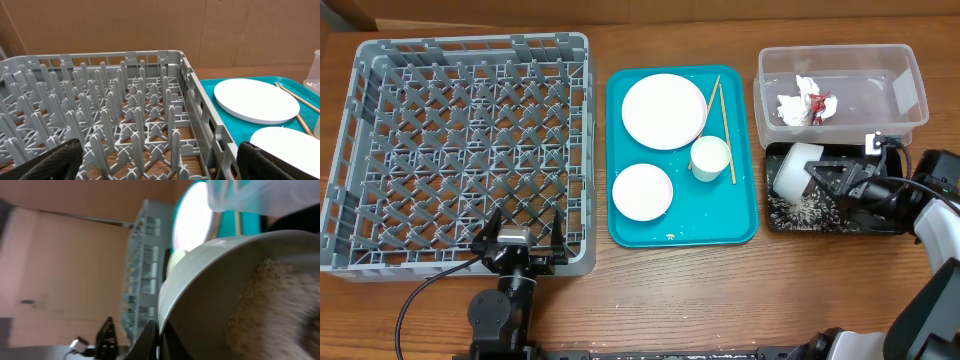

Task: Sort waste into correct bins and load items into the dishwasher
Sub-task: 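Lift the bowl over the black tray and tip out the rice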

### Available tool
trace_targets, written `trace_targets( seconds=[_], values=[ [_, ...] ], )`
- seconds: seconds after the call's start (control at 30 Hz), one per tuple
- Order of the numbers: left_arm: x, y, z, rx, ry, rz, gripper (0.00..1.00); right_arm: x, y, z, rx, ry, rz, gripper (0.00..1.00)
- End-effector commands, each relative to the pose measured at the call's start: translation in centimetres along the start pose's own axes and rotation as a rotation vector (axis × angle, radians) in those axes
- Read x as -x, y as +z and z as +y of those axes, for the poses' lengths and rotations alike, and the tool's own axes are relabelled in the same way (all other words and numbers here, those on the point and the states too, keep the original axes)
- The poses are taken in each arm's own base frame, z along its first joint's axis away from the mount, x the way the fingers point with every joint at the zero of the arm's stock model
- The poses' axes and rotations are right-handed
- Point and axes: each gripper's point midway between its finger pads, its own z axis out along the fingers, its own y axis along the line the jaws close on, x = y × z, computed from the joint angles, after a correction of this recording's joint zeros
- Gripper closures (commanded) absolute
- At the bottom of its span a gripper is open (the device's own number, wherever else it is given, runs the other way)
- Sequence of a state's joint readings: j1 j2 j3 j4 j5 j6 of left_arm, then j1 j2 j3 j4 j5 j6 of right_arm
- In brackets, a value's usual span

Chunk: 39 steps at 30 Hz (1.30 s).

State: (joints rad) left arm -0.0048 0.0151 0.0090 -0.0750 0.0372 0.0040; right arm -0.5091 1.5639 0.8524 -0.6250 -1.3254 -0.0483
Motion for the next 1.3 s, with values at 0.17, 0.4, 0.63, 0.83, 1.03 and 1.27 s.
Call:
trace_targets(
  seconds=[0.17,0.4,0.63,0.83,1.03,1.27],
  values=[
    [0.0,0.0,-0.1,-0.006,0.016,-0.006,0.0,1.1,-2.5,2.8,0.206,0.067,-0.067,0.96],
    [0.0,0.0,-0.1,-0.006,0.016,-0.006,0.0,2.1,-4.3,2.5,0.212,0.127,-0.126,0.96],
    [0.0,0.0,-0.1,-0.006,0.016,-0.006,0.0,2.2,-4.5,2.4,0.21,0.135,-0.132,0.96],
    [0.0,0.0,-0.1,-0.006,0.016,-0.006,0.0,2.2,-4.5,2.4,0.211,0.14,-0.132,0.96],
    [0.0,0.0,-0.1,-0.006,0.016,-0.006,0.0,2.3,-4.5,2.7,0.211,0.135,-0.129,0.96],
    [0.0,0.0,-0.1,-0.006,0.016,-0.006,0.0,2.0,-4.5,4.1,0.147,0.088,-0.132,0.96]
  ],
)
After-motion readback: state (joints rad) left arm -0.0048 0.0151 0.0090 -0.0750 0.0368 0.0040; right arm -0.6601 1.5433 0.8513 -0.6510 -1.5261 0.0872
